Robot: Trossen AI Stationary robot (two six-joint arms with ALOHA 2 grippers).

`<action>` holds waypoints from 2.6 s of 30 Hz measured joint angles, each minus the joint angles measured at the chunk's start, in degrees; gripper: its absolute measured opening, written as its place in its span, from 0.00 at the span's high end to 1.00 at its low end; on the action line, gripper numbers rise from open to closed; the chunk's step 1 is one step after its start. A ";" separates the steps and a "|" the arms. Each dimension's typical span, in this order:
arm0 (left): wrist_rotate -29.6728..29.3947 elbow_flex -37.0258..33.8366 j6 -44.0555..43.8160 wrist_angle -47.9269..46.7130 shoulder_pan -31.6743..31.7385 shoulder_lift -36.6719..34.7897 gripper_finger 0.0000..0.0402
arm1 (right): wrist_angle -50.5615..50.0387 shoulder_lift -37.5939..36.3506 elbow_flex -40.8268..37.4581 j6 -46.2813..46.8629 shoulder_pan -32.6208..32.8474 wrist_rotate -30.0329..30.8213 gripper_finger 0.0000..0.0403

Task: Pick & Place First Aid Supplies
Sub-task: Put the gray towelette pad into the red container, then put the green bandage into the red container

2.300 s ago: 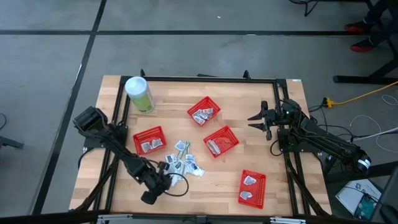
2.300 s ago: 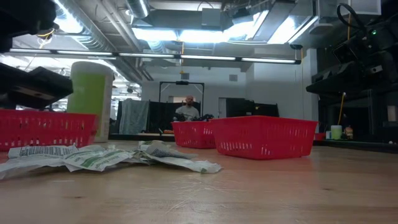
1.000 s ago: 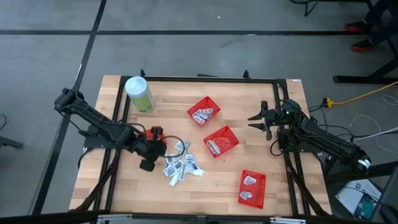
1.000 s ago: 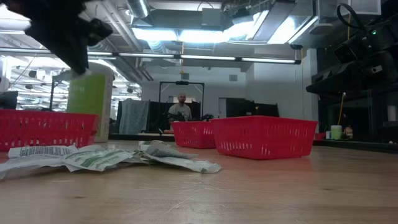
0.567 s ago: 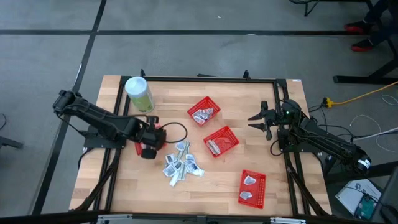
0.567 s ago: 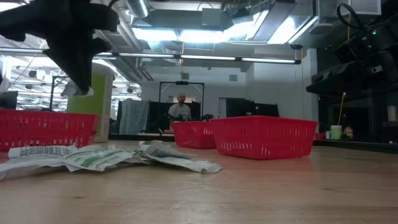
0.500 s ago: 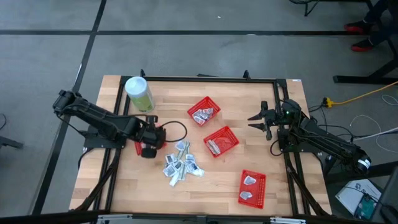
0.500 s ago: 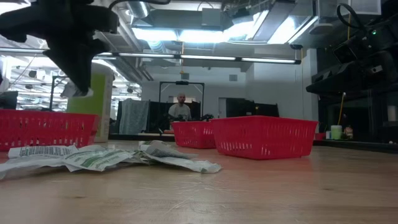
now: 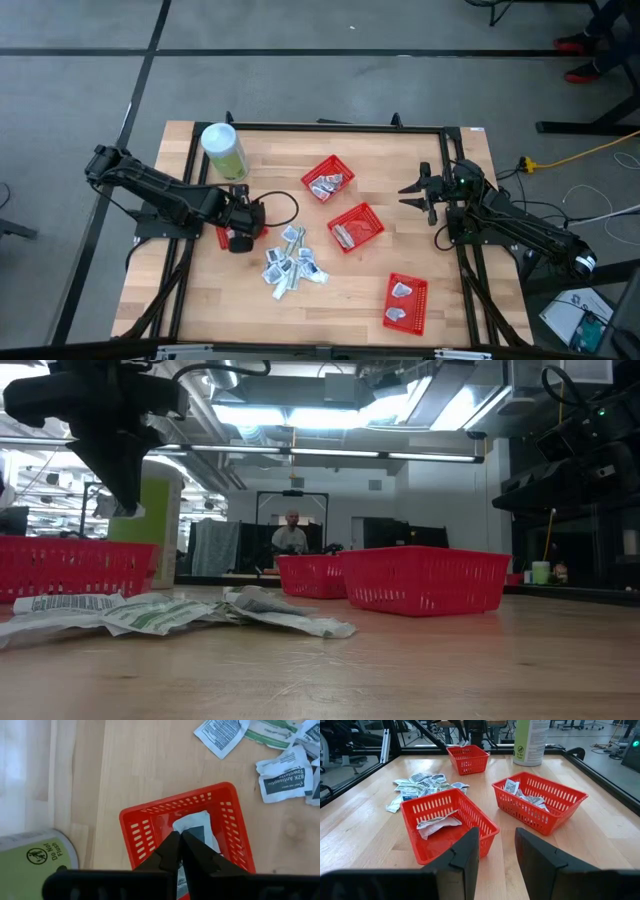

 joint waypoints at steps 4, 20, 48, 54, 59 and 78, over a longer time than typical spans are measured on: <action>-0.19 0.00 -1.49 -0.01 0.00 0.00 0.95 | 0.00 0.00 0.01 0.00 0.02 0.01 0.69; -4.17 0.00 -4.10 0.00 0.00 0.01 0.88 | 0.00 0.00 0.01 0.01 0.00 0.00 0.69; -4.41 0.00 12.74 41.46 -3.20 0.01 0.84 | 0.00 0.00 0.01 0.01 0.01 0.01 0.69; -4.49 0.00 19.71 45.72 -5.54 0.01 0.83 | 0.00 0.00 0.01 0.01 0.00 0.01 0.69; -4.48 0.00 27.98 45.87 -7.76 0.22 0.83 | 0.00 0.00 0.01 0.01 0.01 0.00 0.69; 4.68 0.02 40.88 54.87 -7.67 0.35 0.84 | 0.00 0.00 0.01 0.02 0.02 0.00 0.69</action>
